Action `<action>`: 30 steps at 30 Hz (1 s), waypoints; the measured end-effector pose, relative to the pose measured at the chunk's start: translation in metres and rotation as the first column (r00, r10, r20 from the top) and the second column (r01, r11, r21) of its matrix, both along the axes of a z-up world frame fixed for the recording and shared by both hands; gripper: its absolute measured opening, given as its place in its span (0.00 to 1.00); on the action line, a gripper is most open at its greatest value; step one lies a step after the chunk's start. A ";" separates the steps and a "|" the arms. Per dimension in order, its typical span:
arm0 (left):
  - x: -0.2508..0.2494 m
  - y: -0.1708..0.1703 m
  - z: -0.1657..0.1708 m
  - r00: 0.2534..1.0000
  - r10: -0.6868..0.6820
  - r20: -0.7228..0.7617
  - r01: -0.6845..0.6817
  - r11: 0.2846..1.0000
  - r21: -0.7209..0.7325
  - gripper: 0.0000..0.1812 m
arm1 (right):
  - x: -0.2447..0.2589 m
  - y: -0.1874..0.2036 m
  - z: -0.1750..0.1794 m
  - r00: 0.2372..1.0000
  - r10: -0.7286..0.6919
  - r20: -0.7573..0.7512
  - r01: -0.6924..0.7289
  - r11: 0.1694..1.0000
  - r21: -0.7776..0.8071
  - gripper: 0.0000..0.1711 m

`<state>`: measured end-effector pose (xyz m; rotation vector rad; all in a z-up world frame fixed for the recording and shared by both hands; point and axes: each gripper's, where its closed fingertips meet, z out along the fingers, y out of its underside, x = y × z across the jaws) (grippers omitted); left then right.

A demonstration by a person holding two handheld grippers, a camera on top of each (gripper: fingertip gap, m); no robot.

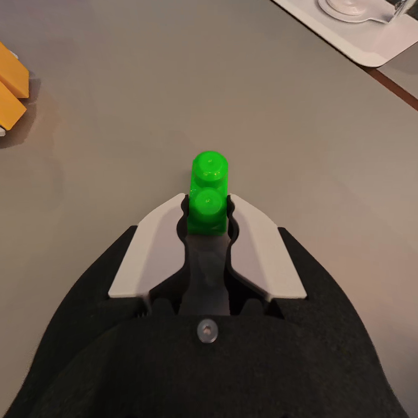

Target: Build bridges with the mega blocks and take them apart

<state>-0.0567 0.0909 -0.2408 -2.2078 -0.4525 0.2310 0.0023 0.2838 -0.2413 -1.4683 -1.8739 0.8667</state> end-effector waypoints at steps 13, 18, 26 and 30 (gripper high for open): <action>0.009 -0.003 -0.013 0.992 -0.097 0.085 0.102 0.993 -0.052 0.47 | 0.000 -0.028 0.066 0.958 0.014 -0.286 0.012 0.996 0.087 0.14; 0.009 -0.002 -0.015 0.990 -0.136 0.044 0.139 0.986 -0.091 0.47 | -0.022 -0.132 0.071 0.930 0.276 -0.242 -0.316 0.937 -0.146 0.00; 0.014 -0.002 -0.017 0.983 -0.177 0.049 0.181 0.978 -0.101 0.55 | -0.071 -0.171 -0.003 0.940 0.337 0.048 -0.323 0.929 -0.183 0.00; 0.010 0.000 -0.017 0.986 -0.160 0.050 0.165 0.981 -0.104 0.56 | -0.073 -0.179 -0.004 0.930 0.362 0.055 -0.345 0.917 -0.198 0.00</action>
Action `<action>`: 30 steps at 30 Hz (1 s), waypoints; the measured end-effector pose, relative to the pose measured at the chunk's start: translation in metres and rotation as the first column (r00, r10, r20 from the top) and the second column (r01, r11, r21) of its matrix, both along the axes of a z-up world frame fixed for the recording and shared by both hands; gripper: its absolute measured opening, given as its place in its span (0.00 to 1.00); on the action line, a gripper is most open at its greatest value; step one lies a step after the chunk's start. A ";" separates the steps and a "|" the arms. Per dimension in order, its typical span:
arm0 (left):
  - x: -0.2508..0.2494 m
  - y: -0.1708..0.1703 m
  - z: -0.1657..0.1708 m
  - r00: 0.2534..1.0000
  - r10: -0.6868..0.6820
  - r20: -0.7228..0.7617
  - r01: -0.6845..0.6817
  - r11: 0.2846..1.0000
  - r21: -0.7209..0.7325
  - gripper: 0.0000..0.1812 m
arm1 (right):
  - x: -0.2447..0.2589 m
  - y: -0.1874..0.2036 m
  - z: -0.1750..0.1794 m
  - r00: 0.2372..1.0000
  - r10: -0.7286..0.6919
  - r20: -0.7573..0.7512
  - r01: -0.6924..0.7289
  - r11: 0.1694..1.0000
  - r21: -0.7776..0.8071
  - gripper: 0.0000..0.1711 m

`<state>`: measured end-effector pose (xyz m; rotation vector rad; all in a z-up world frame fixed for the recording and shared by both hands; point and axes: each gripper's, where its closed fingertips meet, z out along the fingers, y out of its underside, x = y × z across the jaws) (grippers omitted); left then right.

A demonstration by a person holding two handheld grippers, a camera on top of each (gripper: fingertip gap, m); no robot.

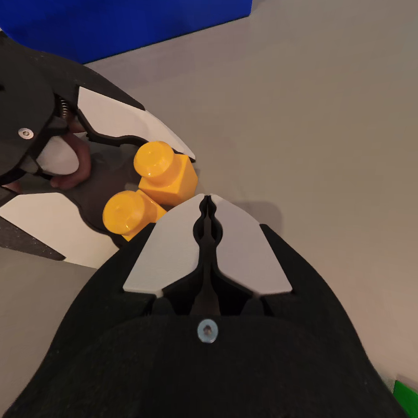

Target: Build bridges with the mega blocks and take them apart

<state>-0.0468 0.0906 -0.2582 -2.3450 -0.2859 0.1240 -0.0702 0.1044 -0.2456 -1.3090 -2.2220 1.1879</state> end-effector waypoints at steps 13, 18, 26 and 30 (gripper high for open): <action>-0.002 0.001 0.001 1.000 -0.030 0.002 0.030 0.999 0.011 0.49 | 0.010 -0.004 0.005 0.999 0.031 0.010 -0.030 0.997 -0.075 0.00; -0.002 0.002 0.001 1.000 -0.029 0.003 0.029 1.000 0.011 0.49 | 0.009 -0.011 0.004 0.999 0.049 0.005 -0.049 0.996 -0.068 0.00; -0.002 0.003 0.001 1.000 -0.030 0.004 0.030 1.000 0.009 0.50 | 0.007 -0.011 0.003 0.999 0.049 0.021 -0.047 0.996 -0.080 0.00; -0.003 0.006 0.001 1.000 -0.022 0.002 0.022 1.000 0.008 0.52 | 0.008 -0.013 0.001 0.998 0.057 0.028 -0.055 0.997 -0.060 0.00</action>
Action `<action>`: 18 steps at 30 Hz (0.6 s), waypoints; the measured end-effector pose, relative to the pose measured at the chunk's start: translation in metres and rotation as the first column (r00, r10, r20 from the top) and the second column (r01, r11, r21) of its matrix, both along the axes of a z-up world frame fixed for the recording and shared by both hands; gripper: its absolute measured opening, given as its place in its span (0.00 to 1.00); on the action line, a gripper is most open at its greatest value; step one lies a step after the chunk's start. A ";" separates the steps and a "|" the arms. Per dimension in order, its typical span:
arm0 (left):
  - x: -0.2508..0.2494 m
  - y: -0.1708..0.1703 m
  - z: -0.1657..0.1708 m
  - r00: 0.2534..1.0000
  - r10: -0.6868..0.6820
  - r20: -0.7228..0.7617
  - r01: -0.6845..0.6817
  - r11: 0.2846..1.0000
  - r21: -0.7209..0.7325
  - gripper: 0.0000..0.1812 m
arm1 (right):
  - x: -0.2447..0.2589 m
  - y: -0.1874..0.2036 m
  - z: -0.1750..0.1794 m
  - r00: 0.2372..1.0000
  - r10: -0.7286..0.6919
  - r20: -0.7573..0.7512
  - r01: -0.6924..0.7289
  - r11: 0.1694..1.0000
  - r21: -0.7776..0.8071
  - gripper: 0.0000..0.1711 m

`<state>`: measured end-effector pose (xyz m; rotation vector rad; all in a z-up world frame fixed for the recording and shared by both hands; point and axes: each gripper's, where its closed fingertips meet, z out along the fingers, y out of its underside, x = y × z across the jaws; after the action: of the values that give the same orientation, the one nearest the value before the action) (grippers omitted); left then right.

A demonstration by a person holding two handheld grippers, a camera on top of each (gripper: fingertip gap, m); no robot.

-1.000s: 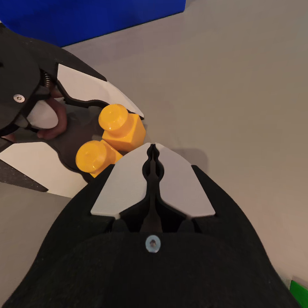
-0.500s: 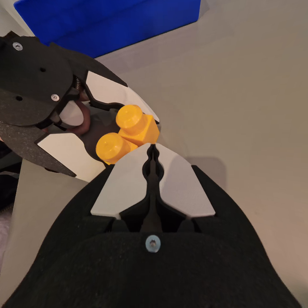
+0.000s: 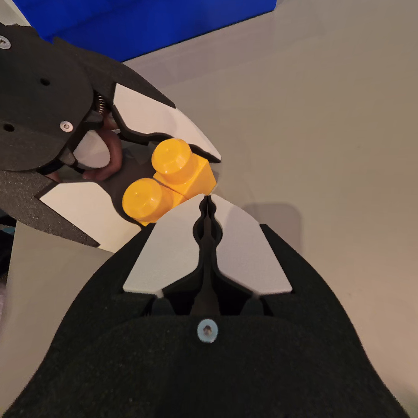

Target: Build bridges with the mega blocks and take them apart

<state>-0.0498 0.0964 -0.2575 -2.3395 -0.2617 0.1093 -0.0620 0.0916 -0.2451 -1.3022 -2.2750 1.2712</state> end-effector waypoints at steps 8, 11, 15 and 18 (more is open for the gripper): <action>0.000 0.001 0.000 1.000 0.000 0.002 0.000 1.000 -0.001 0.52 | 0.000 0.001 0.000 1.000 -0.006 0.004 0.006 1.000 -0.009 0.00; -0.001 0.001 0.000 1.000 0.007 0.000 -0.007 1.000 0.002 0.50 | -0.001 0.003 0.000 1.000 -0.019 0.006 0.019 1.000 -0.011 0.00; -0.002 0.001 0.000 1.000 0.015 -0.004 -0.015 1.000 0.002 0.50 | 0.000 0.003 0.000 1.000 -0.021 0.007 0.021 1.000 -0.018 0.00; -0.002 0.001 0.000 1.000 0.014 -0.004 -0.014 1.000 0.002 0.50 | 0.000 0.003 0.000 1.000 -0.021 0.009 0.021 1.000 -0.019 0.00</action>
<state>-0.0516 0.0973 -0.2573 -2.3360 -0.2758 0.1203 -0.0617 0.0949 -0.2446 -1.3371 -2.2541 1.2865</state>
